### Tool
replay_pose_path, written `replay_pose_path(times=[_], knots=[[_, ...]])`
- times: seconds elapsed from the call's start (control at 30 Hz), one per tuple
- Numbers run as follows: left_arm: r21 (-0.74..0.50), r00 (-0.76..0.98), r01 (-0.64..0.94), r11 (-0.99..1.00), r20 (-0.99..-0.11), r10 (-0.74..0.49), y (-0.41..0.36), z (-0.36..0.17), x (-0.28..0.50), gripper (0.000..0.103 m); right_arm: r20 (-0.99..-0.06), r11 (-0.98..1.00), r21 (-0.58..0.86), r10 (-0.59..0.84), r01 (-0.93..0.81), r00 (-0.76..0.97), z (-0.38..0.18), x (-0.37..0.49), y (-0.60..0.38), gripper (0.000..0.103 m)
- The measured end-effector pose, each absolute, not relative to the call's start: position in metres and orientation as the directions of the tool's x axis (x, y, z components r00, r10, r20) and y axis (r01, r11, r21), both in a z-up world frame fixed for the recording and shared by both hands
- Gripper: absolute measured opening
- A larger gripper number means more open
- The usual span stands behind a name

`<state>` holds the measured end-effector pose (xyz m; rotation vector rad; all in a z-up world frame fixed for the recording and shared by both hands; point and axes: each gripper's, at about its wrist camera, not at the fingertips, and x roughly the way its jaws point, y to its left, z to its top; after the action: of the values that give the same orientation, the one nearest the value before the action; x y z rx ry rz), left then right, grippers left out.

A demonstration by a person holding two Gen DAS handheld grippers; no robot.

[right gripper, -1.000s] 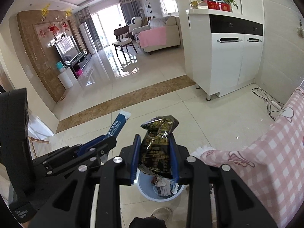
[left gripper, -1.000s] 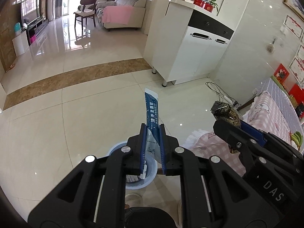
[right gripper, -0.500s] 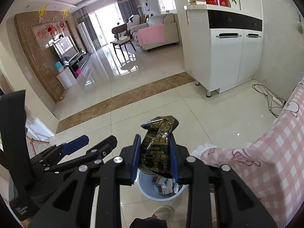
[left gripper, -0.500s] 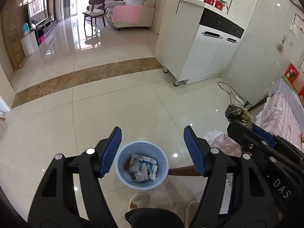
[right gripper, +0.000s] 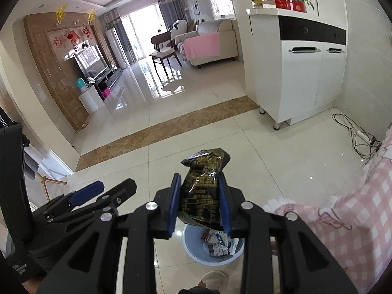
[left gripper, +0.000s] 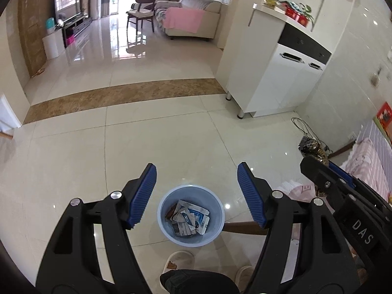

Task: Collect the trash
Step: 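Carry both items over the blue bin and open both tools to drop them, then move both tools back over the table to the trash pile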

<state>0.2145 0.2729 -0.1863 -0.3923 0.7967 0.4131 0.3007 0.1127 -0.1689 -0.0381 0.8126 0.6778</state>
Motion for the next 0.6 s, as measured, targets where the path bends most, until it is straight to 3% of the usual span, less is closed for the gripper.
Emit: replay_pose_path(times=[0.07, 0.13, 0.6], knots=[[-0.182, 0.627, -0.506, 0.843, -0.748, 0.215, 0.276, -0.185, 0.215, 0.068, -0.659, 0.790, 0.217, 0.551, -0.573, 0.511, -0.165, 0.302, 0.115, 0.038], [-0.188, 0.625, -0.516, 0.836, -0.750, 0.217, 0.279, -0.185, 0.215, 0.068, -0.648, 0.796, 0.212, 0.548, -0.567, 0.528, -0.161, 0.307, 0.115, 0.052], [-0.236, 0.692, -0.391, 0.890, -0.713, 0.115, 0.232, -0.160, 0.216, 0.069, -0.590, 0.862, 0.162, 0.474, -0.480, 0.653, -0.129, 0.289, 0.054, 0.061]])
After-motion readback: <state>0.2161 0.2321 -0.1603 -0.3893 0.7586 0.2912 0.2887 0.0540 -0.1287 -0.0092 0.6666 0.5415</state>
